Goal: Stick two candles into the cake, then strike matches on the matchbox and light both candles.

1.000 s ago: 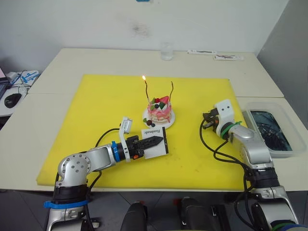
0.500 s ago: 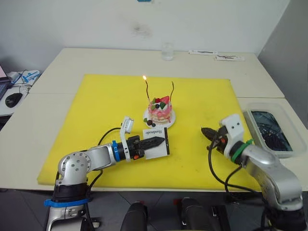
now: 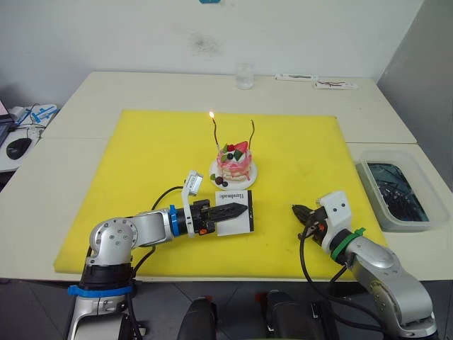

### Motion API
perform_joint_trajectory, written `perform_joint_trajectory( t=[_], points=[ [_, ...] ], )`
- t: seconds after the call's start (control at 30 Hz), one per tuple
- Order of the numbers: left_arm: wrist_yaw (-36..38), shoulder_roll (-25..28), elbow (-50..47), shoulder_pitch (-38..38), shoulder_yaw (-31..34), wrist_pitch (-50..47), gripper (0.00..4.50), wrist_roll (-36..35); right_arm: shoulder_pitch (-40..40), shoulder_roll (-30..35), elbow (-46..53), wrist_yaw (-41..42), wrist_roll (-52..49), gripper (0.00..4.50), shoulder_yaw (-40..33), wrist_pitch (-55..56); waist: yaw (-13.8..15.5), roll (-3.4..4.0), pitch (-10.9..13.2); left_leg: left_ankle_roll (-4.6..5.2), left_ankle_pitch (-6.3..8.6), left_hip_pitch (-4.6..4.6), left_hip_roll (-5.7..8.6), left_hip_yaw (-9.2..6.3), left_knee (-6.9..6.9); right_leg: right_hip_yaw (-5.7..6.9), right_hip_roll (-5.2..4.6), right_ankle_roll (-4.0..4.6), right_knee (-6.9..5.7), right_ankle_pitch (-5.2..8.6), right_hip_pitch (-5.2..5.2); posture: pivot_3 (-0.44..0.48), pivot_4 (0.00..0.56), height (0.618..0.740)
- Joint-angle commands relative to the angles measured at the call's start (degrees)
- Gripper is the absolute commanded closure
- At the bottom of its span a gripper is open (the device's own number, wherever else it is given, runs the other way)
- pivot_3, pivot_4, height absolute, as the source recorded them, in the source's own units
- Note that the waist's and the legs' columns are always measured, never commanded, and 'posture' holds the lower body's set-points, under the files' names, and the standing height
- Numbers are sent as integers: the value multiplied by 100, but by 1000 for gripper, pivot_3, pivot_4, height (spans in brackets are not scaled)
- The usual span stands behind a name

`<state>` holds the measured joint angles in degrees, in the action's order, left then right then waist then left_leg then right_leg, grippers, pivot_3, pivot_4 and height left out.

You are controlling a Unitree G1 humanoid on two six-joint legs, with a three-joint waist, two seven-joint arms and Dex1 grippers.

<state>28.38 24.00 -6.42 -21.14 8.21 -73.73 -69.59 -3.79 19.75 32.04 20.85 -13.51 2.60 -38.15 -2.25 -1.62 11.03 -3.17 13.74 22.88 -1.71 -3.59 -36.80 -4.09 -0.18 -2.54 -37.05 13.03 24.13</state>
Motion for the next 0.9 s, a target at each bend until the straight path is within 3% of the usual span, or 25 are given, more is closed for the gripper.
perform_joint_trajectory(
  t=[0.03,0.1,0.6,0.7,0.87,0.9],
  points=[
    [112,94,-70,-98,16,-72,4500,-33,-99,17,-82,28,152,2815,68,517,0,0,0,0,0,0,0,1,0,-1,0,0,0,0,0,0,150,740],
    [127,130,-71,-89,7,-100,4500,-21,-175,16,-151,66,184,2123,74,758,-5,0,0,0,0,0,0,0,-1,0,0,-1,0,0,-1,0,150,740],
    [155,132,-49,-132,19,-131,4500,31,-160,-198,-941,-36,503,2123,138,1715,-9,-1,-1,0,0,-4,0,0,-7,-1,0,-4,-2,-2,-4,0,150,740],
    [150,125,-52,-132,25,-127,4500,33,-164,-208,-996,-61,542,2731,172,1660,-8,-2,-2,0,0,-6,0,-1,-9,-1,0,-5,-3,-3,-5,0,150,740],
    [134,120,-72,-119,44,-121,4500,21,-243,-232,-945,-97,580,4479,227,1455,-8,-9,-8,0,0,-8,0,-1,-11,-1,0,-6,-3,-4,-8,0,150,740],
    [130,119,-75,-116,49,-119,4500,19,-267,-222,-907,-105,601,4479,242,1402,-8,-10,-8,1,0,-8,0,-1,-11,-1,0,-6,-3,-4,-8,0,150,740]
  ],
)
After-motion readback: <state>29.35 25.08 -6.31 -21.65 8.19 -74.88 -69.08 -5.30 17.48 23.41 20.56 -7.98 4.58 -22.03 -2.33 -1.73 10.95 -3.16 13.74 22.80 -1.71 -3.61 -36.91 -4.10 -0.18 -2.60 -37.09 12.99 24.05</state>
